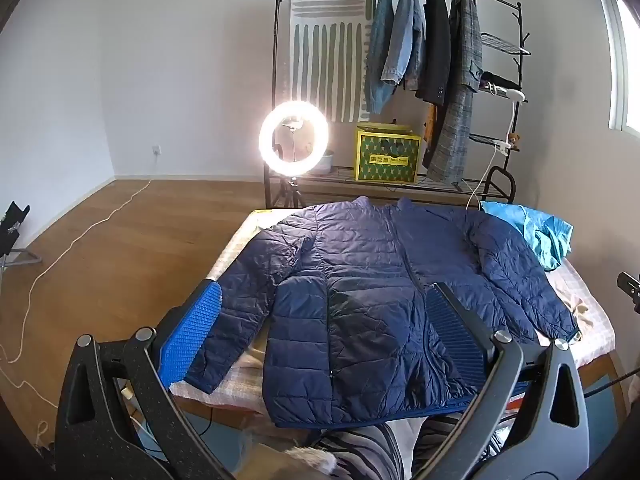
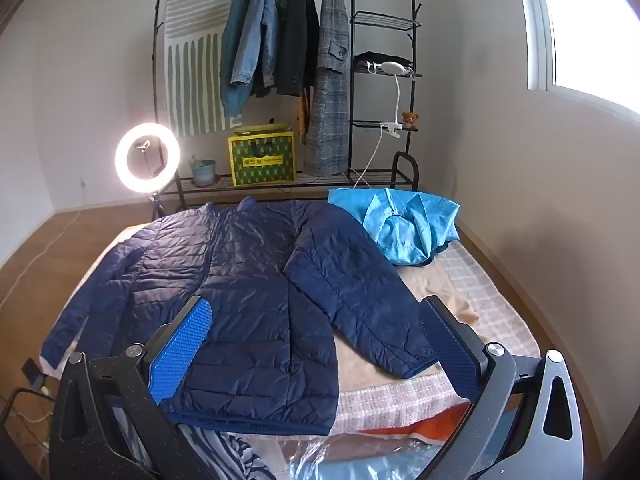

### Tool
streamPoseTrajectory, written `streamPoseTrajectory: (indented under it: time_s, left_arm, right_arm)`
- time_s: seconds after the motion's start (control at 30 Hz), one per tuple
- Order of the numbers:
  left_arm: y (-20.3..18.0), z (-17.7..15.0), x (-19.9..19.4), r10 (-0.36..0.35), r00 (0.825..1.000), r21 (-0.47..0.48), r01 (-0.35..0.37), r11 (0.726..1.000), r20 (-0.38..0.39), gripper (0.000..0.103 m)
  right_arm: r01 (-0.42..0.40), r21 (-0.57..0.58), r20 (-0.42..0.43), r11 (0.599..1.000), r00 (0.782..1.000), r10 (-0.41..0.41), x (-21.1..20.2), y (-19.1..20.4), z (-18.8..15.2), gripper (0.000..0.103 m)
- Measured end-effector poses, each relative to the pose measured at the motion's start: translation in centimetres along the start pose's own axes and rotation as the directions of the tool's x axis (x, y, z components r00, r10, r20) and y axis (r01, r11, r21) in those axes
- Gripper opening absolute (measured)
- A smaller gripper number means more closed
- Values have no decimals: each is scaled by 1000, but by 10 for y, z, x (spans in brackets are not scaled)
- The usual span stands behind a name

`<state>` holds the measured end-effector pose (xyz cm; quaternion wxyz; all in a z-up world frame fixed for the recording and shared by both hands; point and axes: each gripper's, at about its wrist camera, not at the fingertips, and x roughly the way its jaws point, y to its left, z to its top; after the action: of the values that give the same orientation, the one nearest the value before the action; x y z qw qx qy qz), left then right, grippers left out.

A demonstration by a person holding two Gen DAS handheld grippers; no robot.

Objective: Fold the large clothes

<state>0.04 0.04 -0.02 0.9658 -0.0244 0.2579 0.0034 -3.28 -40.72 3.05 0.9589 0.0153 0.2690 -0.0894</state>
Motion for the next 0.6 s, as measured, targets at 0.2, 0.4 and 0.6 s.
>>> streamPoseTrajectory:
  time_s: [0.2, 0.4, 0.6]
  left_arm:
    - [4, 6, 1, 10, 1000, -2, -10, 1000, 9, 103]
    - [4, 5, 2, 18, 1000, 5, -18, 1000, 21, 103]
    - [2, 6, -2, 21, 999, 13, -22, 1000, 27, 103]
  right_arm:
    - [-10, 3, 2, 1000, 1000, 10, -1, 3, 1, 103]
    - [-12, -1, 4, 1000, 1000, 12, -1, 3, 3, 103]
    - [-10, -6, 2, 1000, 1000, 10, 0, 4, 2, 103]
